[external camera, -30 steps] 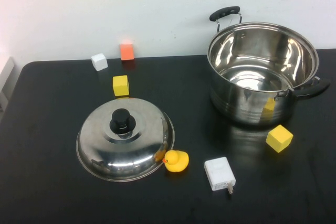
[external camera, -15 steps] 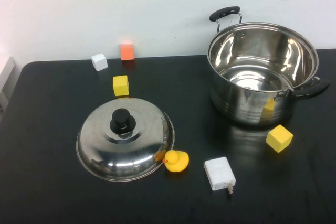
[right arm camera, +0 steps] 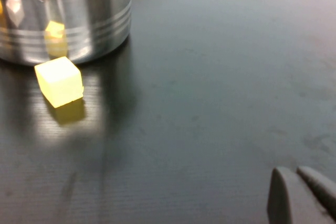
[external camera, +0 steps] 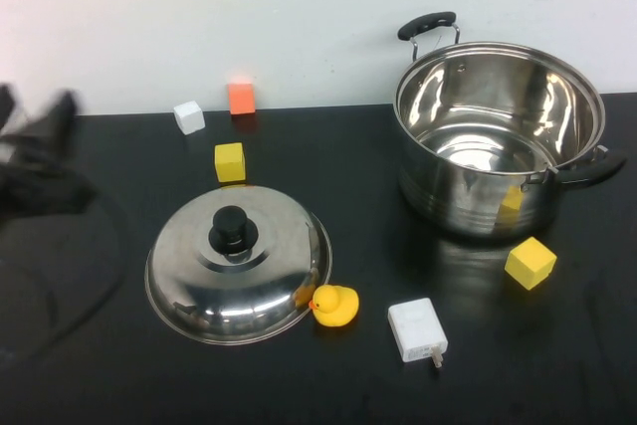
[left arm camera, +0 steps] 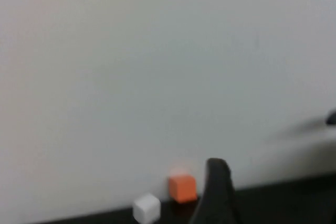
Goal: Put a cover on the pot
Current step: Pick up the pot lid
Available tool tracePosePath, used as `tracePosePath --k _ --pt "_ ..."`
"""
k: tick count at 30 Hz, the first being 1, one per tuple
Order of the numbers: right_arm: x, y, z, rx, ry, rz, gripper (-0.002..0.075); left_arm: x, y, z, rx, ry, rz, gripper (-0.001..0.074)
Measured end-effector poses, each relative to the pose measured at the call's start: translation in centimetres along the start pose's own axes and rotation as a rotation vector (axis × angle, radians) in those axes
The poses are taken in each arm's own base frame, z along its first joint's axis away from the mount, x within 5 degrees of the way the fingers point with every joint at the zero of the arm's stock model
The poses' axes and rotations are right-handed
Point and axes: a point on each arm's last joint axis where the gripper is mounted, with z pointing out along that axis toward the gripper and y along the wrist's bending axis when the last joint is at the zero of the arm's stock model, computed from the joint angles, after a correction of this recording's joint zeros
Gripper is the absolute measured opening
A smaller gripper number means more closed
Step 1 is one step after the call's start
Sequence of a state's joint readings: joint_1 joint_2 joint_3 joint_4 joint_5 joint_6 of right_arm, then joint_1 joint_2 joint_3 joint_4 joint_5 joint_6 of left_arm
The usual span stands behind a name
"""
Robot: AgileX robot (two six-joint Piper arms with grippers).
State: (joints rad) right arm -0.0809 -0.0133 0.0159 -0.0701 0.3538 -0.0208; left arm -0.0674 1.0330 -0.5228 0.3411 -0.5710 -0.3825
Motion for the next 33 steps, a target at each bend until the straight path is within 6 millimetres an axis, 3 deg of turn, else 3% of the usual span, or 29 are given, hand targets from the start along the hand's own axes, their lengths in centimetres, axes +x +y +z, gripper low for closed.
tracePosePath --k 6,15,33 --pt "0.0 0.0 0.0 0.000 0.000 0.000 -0.0002 4.1 -0.4 4.2 0.124 0.200 0.012 0.0492" --pt "0.0 0.0 0.0 0.000 0.000 0.001 -0.0002 11.8 -3.9 6.9 0.271 0.422 0.127 0.0499" --pt "0.0 0.0 0.0 0.000 0.000 0.001 -0.0002 18.5 -3.6 9.3 0.174 0.450 -0.006 0.0499"
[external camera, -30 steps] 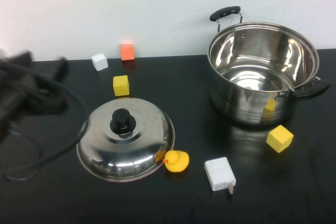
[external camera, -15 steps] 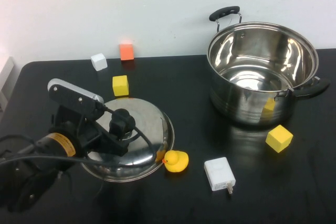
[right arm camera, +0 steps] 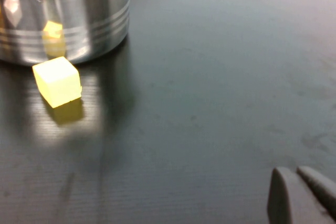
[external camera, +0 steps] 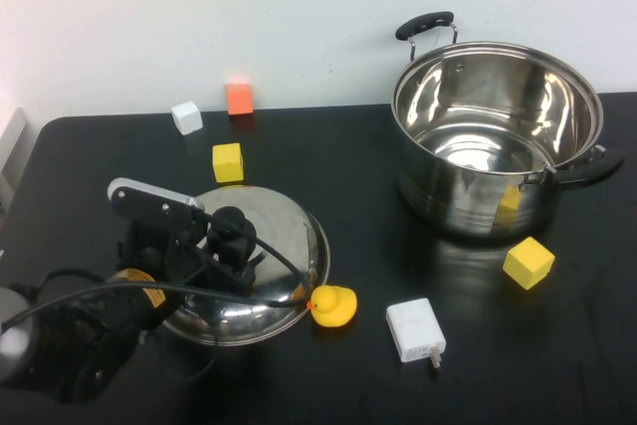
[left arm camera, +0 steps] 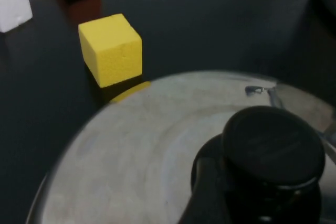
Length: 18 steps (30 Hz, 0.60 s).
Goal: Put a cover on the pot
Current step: Pick up the pot lid
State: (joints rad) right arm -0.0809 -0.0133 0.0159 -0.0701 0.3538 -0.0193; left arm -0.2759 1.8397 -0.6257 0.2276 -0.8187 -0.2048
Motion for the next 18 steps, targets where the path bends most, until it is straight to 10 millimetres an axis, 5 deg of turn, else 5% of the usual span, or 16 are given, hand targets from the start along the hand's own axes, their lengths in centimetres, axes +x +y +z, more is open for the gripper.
tracePosePath --k 4,7,14,18 --pt "0.0 0.0 0.0 0.000 0.000 0.000 -0.0002 0.2 0.1 0.6 0.003 -0.025 0.031 0.0439" --pt "0.0 0.0 0.0 0.000 0.000 0.001 -0.0002 0.2 0.1 0.7 0.003 -0.047 0.034 0.0324" --pt "0.0 0.0 0.0 0.000 0.000 0.001 -0.0002 -0.3 0.0 0.6 0.013 -0.109 0.026 0.0321" --pt "0.0 0.0 0.0 0.000 0.000 0.001 -0.0002 -2.4 -0.2 -0.3 0.015 -0.177 0.022 0.0321"
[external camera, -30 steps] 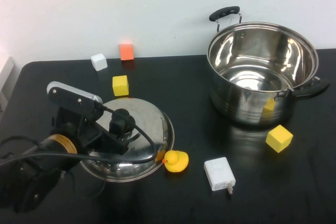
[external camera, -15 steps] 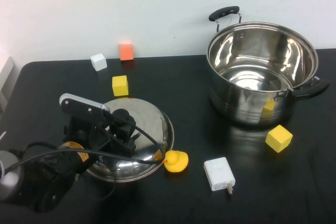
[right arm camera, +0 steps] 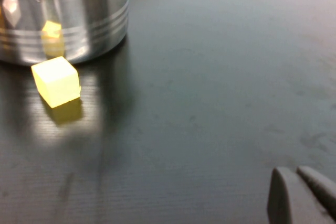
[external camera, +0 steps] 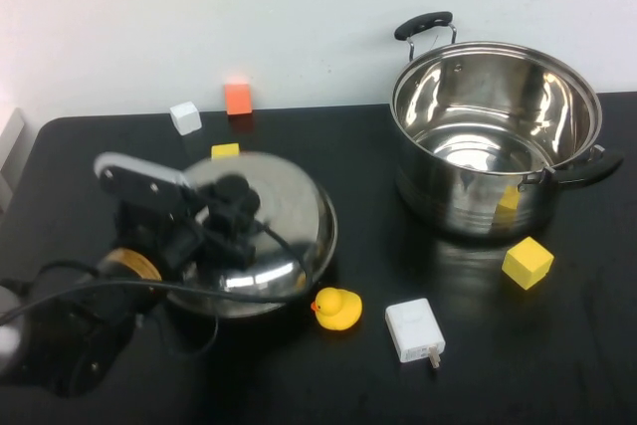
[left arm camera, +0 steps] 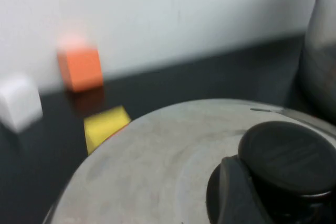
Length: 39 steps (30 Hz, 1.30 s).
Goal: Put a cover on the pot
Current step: Pick up the pot lid, then place the pot lid on the pot
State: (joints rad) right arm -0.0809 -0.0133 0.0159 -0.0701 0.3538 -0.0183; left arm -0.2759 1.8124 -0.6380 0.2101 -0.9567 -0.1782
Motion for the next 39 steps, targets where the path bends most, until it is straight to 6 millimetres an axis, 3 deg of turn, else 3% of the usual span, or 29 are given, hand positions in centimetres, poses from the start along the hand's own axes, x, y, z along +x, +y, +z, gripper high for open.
tracePosePath --k 7,14,18,25,31,39 --pt "0.0 0.0 0.0 0.000 0.000 0.000 -0.0002 -7.0 -1.2 -1.5 0.029 -0.151 0.035 0.0321" --pt "0.0 0.0 0.0 0.000 0.000 0.000 -0.0002 -15.2 -6.1 1.0 0.177 -0.107 0.102 0.0321" --pt "0.0 0.0 0.0 0.000 0.000 0.000 -0.0002 -18.0 -9.0 2.9 0.254 -0.145 0.089 0.0321" --pt "0.0 0.0 0.0 0.000 0.000 0.000 -0.0002 -19.3 -12.1 7.3 0.322 -0.174 0.075 0.0321" --pt "0.0 0.0 0.0 0.000 0.000 0.000 -0.0002 -18.1 -14.0 11.4 0.380 -0.201 0.064 0.0321" --pt "0.0 0.0 0.0 0.000 0.000 0.000 -0.0002 -16.4 -14.9 14.1 0.442 -0.224 0.026 0.0321"
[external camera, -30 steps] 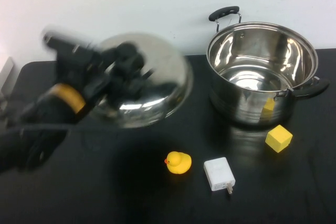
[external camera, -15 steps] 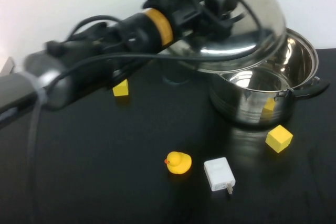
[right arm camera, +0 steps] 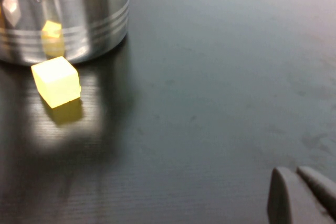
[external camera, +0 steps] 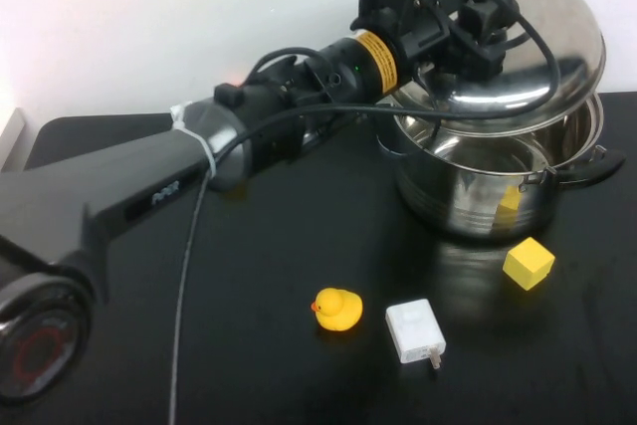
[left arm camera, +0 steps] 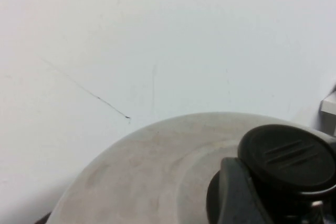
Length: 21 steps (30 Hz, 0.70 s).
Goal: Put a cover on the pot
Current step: Place the pot lid on the pot
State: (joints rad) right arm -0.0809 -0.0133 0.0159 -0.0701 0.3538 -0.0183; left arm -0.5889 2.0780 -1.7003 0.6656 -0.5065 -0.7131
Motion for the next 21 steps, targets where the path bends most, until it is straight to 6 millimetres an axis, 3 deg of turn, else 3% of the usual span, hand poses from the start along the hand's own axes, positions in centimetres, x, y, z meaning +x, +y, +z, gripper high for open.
tracePosePath --k 13,21 --pt "0.0 0.0 0.0 0.000 0.000 0.000 -0.0002 3.8 0.1 1.7 0.091 -0.060 0.054 0.0321" --pt "0.0 0.0 0.0 0.000 0.000 0.000 -0.0002 5.6 0.8 2.2 0.049 -0.102 -0.013 0.0321"
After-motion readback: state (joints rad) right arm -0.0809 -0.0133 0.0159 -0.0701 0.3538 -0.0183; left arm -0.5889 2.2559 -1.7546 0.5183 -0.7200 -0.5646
